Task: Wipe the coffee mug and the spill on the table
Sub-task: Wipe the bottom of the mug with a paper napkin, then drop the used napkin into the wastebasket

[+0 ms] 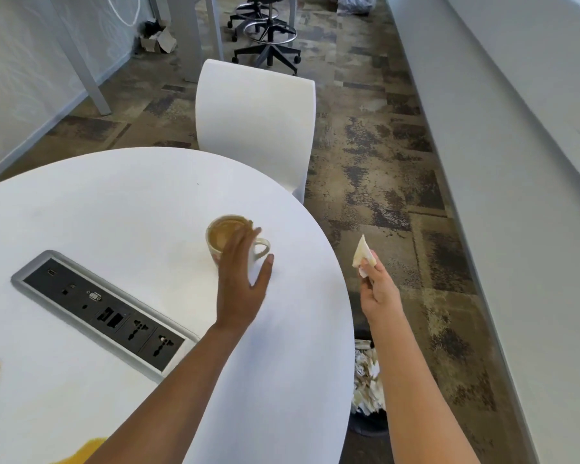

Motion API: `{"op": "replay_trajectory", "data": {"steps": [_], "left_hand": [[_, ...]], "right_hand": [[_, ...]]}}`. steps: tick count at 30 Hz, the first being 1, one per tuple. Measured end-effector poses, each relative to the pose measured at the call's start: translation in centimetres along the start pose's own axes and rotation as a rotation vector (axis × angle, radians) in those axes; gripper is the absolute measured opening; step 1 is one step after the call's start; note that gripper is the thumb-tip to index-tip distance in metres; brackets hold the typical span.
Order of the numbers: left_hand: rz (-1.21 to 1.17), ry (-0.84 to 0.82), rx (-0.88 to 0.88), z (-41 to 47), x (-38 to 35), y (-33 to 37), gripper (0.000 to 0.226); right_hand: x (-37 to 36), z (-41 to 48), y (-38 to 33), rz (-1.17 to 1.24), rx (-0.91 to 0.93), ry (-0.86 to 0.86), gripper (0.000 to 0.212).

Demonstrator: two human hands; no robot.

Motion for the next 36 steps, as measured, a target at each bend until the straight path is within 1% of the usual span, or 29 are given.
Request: {"op": "replay_trajectory", "data": {"steps": [3,7,9,12,14,16,20,25,27,30,33,36], "left_hand": [[0.089,-0.165,-0.088,-1.9,-3.3,1.8,0.039],[0.187,-0.394,-0.067,-5.1,-7.8,1.8,0.039],[0.223,-0.483,-0.060,-6.7,-9.6,1.6,0.039],[0.277,-0.564,-0.040,-8.7,-11.2,0.8,0.040],[0.317,-0.599,-0.036,-9.6,-11.9,0.4,0.041],[0.358,-0.618,-0.066,-10.0,-12.3,0.3,0.041],[0.393,-0.614,-0.095,-10.0,-12.4,0.2,0.042],[0.407,-0.611,-0.103,-10.1,-12.5,0.1,0.043],[0.404,-0.608,-0.107,-10.0,-12.5,0.1,0.043],[0.376,-0.611,-0.088,-9.9,-12.3,0.2,0.042],[0.341,-0.628,-0.065,-9.9,-12.1,0.2,0.042],[0.327,-0.636,-0.028,-10.1,-11.1,0.2,0.042]], "right_hand": [[4.3,-0.1,-1.1,-0.043,0.008,0.093,0.046],[10.7,-0.3,-1.4,-0.202,0.031,0.270,0.046],[13.9,-0.7,-1.1,-0.371,0.039,0.410,0.039],[17.9,-2.2,-1.7,-0.760,0.081,0.631,0.027],[19.3,-2.9,-2.1,-1.015,0.100,0.699,0.023],[20.2,-3.3,-2.0,-1.152,0.097,0.731,0.021],[21.8,-2.7,-1.6,-1.179,0.061,0.746,0.026],[21.7,-1.5,-1.5,-1.221,0.095,0.680,0.058],[21.6,-1.7,-1.3,-1.229,0.122,0.671,0.061],[21.4,-2.5,-1.1,-1.210,0.148,0.691,0.052],[20.1,-3.7,-1.4,-1.113,0.246,0.692,0.033],[17.4,-5.1,-1.9,-1.002,0.359,0.655,0.019]]}}
Point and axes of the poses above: each hand's wrist, its own z-axis towards the middle knuckle, its own x-axis out of the back of the hand, y = z × x, the point moved 9 cm from there along z, towards the middle knuckle, and after that the axes turned 4 degrees about -x, right-handed, at the moved point
